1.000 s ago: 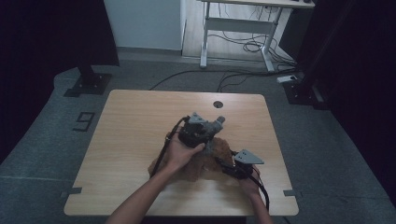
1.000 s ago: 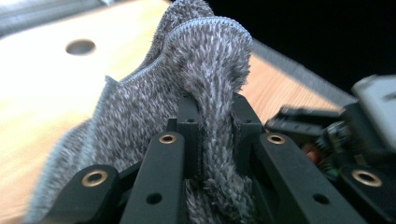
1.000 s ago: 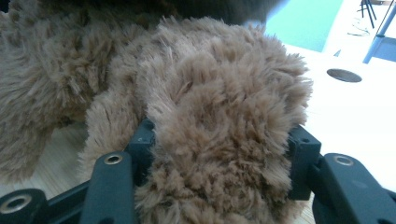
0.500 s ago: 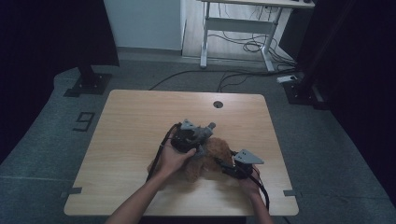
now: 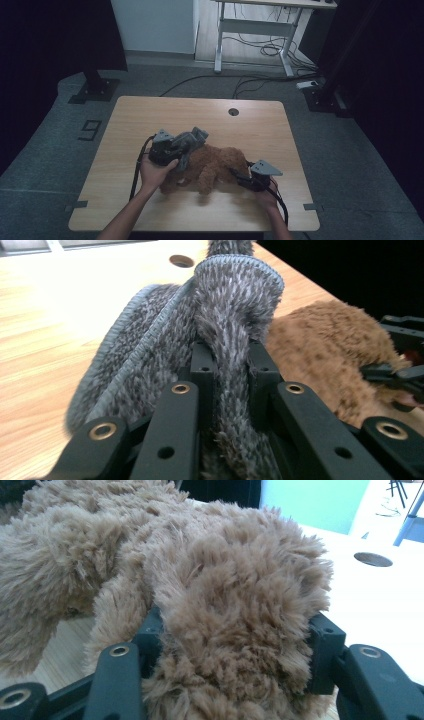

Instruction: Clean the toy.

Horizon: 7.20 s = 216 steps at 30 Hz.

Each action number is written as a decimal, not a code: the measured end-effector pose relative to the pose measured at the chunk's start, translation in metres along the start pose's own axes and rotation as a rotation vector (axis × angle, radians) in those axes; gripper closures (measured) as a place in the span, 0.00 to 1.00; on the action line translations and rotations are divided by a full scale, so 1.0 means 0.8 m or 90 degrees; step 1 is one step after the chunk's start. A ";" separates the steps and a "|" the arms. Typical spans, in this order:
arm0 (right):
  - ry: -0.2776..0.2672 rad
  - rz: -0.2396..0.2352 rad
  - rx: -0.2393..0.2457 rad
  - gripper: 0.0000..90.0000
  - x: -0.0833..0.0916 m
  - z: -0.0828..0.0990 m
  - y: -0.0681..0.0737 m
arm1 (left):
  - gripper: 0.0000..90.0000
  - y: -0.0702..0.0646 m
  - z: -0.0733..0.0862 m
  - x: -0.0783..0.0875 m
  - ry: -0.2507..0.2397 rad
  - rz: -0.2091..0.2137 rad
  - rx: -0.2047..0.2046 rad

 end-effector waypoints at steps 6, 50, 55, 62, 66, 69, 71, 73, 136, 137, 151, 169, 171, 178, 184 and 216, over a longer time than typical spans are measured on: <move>0.003 0.000 -0.009 0.48 -0.001 0.001 -0.002 | 0.87 0.029 0.024 0.018 0.021 -0.047 0.012; 0.027 -0.040 -0.040 0.19 0.006 -0.006 0.002 | 0.87 -0.041 -0.012 -0.055 0.066 0.070 -0.020; 0.057 -0.055 -0.053 0.11 0.014 -0.010 0.005 | 0.87 -0.045 0.003 -0.047 0.044 0.084 -0.021; 0.057 -0.073 -0.106 0.05 0.022 -0.016 -0.004 | 0.87 -0.051 0.016 -0.038 0.026 0.101 -0.017; 0.091 -0.080 -0.104 0.00 0.017 -0.012 0.001 | 0.87 -0.058 0.024 -0.034 0.018 0.108 -0.023; 0.137 -0.087 -0.102 0.00 0.004 0.001 0.013 | 0.87 -0.059 0.030 -0.030 0.014 0.107 -0.025; 0.149 -0.084 -0.104 0.00 -0.001 0.005 0.017 | 0.87 -0.058 0.034 -0.027 0.008 0.104 -0.023; 0.162 -0.088 -0.115 0.03 -0.003 0.007 0.019 | 0.87 -0.057 0.037 -0.025 0.002 0.105 -0.020; 0.072 -0.007 -0.005 0.48 0.006 0.003 0.004 | 0.87 -0.095 -0.008 -0.087 0.085 0.002 -0.136; 0.072 -0.007 -0.005 0.48 0.006 0.003 0.005 | 0.87 -0.090 -0.008 -0.080 0.078 -0.001 -0.132; 0.070 -0.014 -0.009 0.47 0.006 0.003 0.005 | 0.87 -0.036 0.014 -0.010 0.026 -0.014 -0.074; 0.071 -0.016 -0.036 0.46 0.005 0.007 0.001 | 0.87 0.031 0.084 0.018 0.061 -0.069 0.001; 0.073 -0.013 -0.032 0.46 0.006 0.007 0.001 | 0.87 0.026 0.070 0.021 0.050 -0.061 -0.002; 0.069 0.012 -0.012 0.47 0.004 0.005 0.002 | 0.86 -0.024 -0.027 0.029 -0.008 -0.050 -0.073; 0.053 0.066 0.018 0.48 -0.004 0.002 0.015 | 0.85 -0.044 -0.050 -0.024 0.031 -0.036 -0.082; 0.195 -0.086 -0.115 0.00 -0.016 -0.020 0.012 | 0.88 -0.058 0.041 -0.033 0.008 0.038 -0.059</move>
Point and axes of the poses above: each handheld gripper's, and its own axes: x roughly backward along the jaws, z roughly out of its underside, y roughly to its left, the point moved 10 cm from there along -x, roughly forward along the jaws, and after that the axes turned 11 degrees about z, right-handed, at the moved point
